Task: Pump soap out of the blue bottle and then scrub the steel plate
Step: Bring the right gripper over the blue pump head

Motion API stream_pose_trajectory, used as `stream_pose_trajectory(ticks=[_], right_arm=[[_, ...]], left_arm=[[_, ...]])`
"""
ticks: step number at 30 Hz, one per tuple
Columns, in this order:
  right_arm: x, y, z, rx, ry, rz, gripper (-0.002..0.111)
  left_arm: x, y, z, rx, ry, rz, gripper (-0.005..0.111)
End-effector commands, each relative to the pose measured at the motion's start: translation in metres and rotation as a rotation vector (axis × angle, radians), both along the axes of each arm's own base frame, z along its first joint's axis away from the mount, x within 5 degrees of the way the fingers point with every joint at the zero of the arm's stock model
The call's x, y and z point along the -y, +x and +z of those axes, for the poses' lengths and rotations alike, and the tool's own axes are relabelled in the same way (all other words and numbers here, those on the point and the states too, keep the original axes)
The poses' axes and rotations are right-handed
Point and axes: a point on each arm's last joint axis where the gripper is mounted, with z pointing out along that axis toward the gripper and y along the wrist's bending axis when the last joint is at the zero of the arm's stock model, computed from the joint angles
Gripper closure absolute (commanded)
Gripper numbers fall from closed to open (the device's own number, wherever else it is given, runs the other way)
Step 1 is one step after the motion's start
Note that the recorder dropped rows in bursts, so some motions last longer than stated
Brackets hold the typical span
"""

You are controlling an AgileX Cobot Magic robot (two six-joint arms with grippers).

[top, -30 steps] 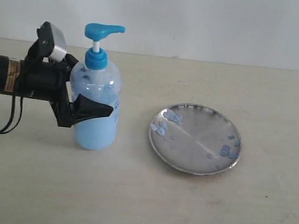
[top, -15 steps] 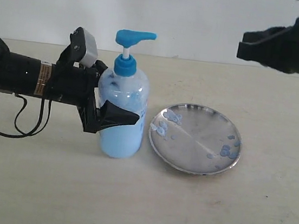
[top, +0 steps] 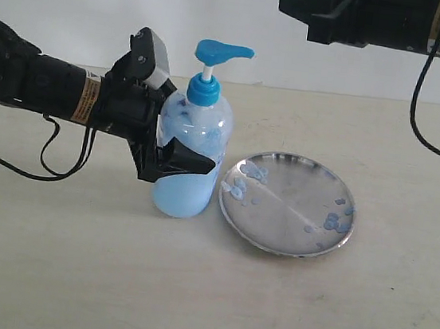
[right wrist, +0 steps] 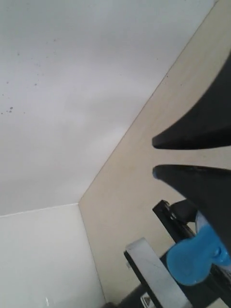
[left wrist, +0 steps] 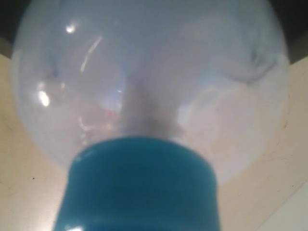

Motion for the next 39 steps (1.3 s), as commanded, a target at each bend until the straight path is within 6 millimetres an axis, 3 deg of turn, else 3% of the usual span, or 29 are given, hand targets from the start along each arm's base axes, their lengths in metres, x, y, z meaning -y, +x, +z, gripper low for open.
stream_pose_trajectory(ticks=[1, 9, 19, 26, 39], right_arm=[[-0.004, -0.005, 0.002, 0.056, -0.031, 0.098, 0.106], [-0.011, -0.011, -0.002, 0.094, 0.01, 0.237, 0.106], [-0.013, -0.009, -0.008, 0.094, -0.019, 0.253, 0.106], [-0.028, -0.007, -0.011, 0.095, -0.07, 0.274, 0.106], [-0.029, -0.005, -0.012, 0.091, -0.078, 0.234, 0.106]], left_arm=[[0.004, -0.001, 0.012, 0.016, -0.039, -0.011, 0.102], [0.003, 0.0, 0.013, 0.019, -0.039, -0.012, 0.102], [0.006, 0.009, 0.024, 0.028, -0.003, -0.044, 0.102], [0.009, 0.015, 0.014, -0.018, -0.011, -0.04, 0.102], [0.011, 0.015, 0.017, -0.015, -0.022, -0.052, 0.102]])
